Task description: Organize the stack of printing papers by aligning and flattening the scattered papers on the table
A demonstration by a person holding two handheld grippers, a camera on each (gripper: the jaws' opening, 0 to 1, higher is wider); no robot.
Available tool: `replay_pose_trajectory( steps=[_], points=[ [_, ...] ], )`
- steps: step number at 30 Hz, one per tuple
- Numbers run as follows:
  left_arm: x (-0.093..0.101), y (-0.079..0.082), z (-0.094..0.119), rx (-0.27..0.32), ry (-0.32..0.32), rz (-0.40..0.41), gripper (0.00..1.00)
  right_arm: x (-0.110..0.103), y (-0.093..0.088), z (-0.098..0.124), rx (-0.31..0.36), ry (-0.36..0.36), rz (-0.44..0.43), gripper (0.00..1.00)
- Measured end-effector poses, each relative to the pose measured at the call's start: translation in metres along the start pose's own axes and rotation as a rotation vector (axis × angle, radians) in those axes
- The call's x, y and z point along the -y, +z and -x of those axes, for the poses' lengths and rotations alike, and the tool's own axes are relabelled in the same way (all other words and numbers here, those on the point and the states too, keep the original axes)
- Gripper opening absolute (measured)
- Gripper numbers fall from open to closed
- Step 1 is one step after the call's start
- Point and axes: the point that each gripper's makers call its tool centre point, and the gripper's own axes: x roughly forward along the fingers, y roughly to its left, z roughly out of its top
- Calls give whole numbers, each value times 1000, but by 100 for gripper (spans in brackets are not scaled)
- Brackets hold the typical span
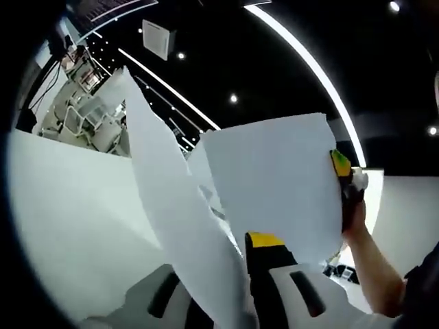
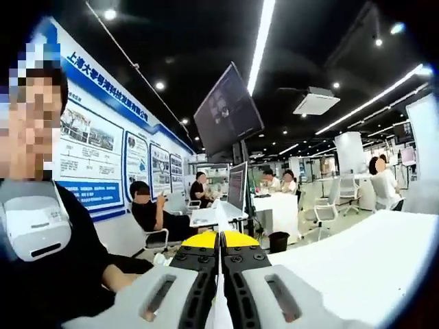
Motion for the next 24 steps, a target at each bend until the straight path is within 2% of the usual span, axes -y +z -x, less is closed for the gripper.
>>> replay_pose_trajectory(
  steps=[2, 5, 10, 13, 15, 17, 18, 19, 24],
  points=[
    [2, -1, 0, -1, -3, -3, 16, 2, 1, 0, 7, 20, -59, 0],
    [5, -1, 0, -1, -8, -6, 16, 18, -2, -1, 4, -2, -113, 0],
    [8, -1, 0, 1, -11, -9, 17, 45, -6, -2, 48, 14, -314, 0],
    [9, -1, 0, 0, -13, -11, 17, 63, -6, -4, 88, 53, -487, 0],
    [9, -2, 0, -3, -15, -13, 17, 71, -3, -6, 133, 96, -525, 0],
    [8, -2, 0, -5, -17, -14, 17, 84, -5, -6, 155, 89, -620, 0],
    [8, -2, 0, -4, -19, -13, 17, 88, -9, -6, 152, 82, -641, 0],
    [8, -2, 0, -4, -20, -13, 17, 93, -13, -7, 153, 69, -626, 0],
    [6, -1, -1, -2, -19, -11, 17, 94, -32, -10, 129, 48, -650, 0]
  ],
)
